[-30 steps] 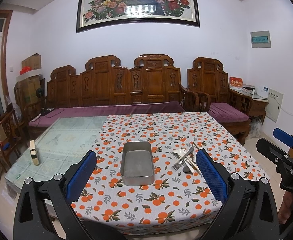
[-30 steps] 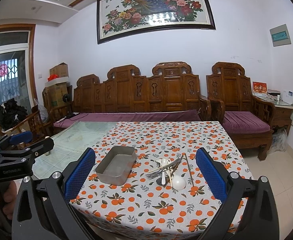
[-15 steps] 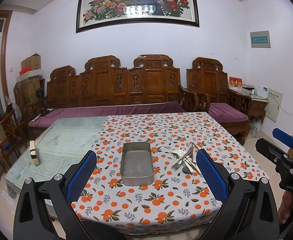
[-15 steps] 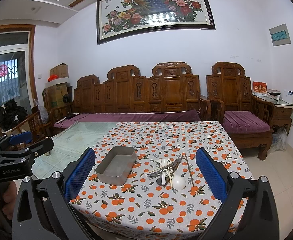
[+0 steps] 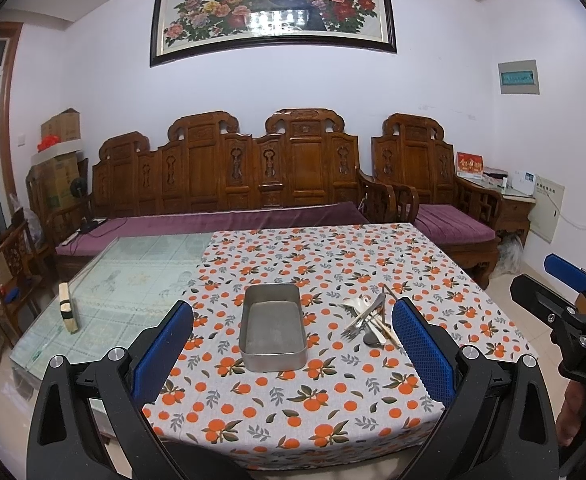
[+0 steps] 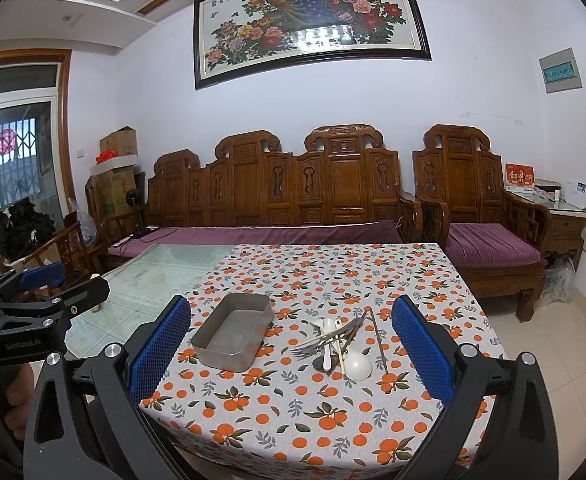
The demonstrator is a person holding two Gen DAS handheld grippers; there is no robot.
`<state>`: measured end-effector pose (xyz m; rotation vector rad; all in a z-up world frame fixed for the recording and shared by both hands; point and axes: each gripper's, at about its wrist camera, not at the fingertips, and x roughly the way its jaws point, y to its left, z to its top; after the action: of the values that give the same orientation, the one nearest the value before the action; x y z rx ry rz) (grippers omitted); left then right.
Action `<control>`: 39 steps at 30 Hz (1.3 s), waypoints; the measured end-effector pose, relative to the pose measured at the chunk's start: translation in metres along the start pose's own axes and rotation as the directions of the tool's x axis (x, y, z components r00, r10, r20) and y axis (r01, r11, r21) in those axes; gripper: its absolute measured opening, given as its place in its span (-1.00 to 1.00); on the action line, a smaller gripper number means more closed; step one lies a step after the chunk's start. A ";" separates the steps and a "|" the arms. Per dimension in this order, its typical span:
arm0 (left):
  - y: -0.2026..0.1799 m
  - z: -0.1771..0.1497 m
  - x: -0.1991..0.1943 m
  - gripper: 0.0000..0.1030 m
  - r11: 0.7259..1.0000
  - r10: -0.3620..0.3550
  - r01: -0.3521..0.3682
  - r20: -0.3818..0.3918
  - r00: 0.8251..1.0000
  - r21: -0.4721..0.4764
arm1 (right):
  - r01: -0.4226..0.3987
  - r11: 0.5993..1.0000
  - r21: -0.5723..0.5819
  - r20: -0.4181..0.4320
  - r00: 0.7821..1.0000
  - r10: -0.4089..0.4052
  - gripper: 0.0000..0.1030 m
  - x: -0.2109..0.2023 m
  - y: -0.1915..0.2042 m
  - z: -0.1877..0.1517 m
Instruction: Organize utensils
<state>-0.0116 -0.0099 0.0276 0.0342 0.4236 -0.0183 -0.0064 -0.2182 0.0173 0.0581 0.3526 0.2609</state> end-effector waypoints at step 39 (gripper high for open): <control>-0.010 -0.025 0.165 0.87 0.992 -0.097 0.112 -0.212 0.972 0.061 | 0.048 0.999 -0.008 -0.234 0.971 -0.049 0.35 0.181 -0.120 0.007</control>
<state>0.1280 -0.0212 -0.0634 0.0856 0.6351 -0.1349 0.1888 -0.2869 -0.0481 0.0159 0.5875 0.2199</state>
